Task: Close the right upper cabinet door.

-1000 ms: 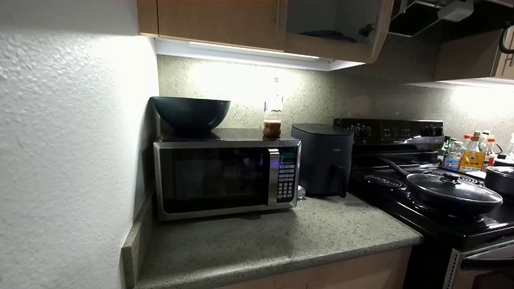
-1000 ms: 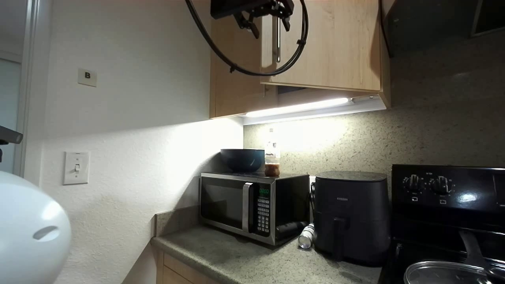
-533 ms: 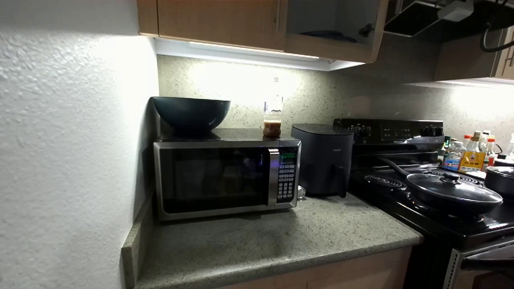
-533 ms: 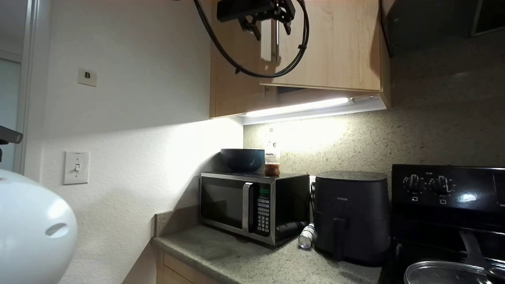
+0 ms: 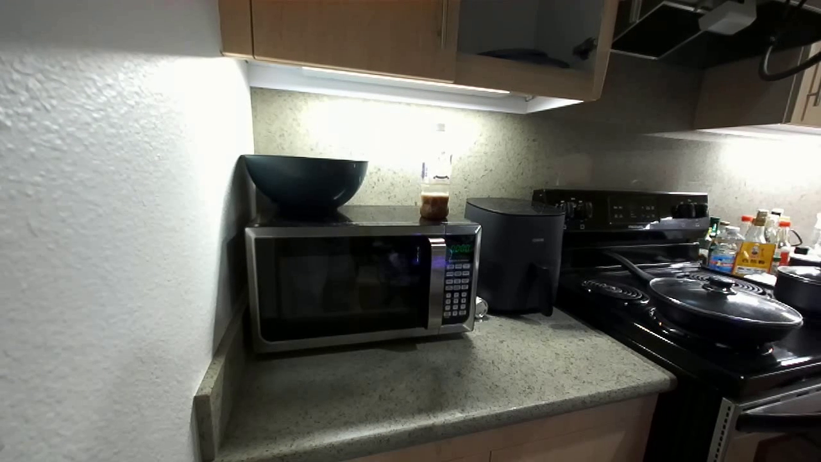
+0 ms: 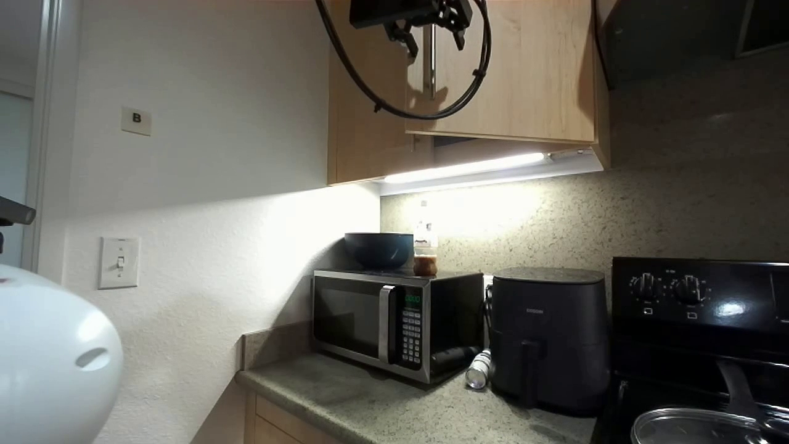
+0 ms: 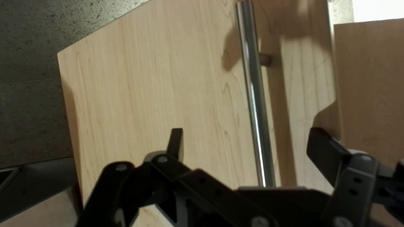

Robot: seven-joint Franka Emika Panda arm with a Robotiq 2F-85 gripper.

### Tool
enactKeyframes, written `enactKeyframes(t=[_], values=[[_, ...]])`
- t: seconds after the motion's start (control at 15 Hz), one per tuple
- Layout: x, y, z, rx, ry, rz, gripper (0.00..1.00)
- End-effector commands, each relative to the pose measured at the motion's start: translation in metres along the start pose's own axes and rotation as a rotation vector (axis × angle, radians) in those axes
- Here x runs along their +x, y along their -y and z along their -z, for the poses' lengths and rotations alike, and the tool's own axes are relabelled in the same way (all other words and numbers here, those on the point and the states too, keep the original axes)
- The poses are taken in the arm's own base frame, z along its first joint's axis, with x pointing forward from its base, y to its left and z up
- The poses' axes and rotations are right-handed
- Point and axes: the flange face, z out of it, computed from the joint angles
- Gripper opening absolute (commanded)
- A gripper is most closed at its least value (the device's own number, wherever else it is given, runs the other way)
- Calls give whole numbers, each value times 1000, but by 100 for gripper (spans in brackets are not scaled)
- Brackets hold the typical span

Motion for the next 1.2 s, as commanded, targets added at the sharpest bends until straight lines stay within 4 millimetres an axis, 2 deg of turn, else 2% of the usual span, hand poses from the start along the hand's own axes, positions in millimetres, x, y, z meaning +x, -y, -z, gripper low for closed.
enactKeyframes(t=[0.0,0.2,0.53,0.6,0.67,0.87,1.13], values=[[9,12,-23,36,5,8,100],[11,37,-44,76,38,48,100],[14,88,-64,147,62,146,100],[14,90,-66,146,59,153,100],[9,81,-63,117,60,117,100],[11,91,-67,126,58,131,100],[12,91,-66,126,56,131,100]])
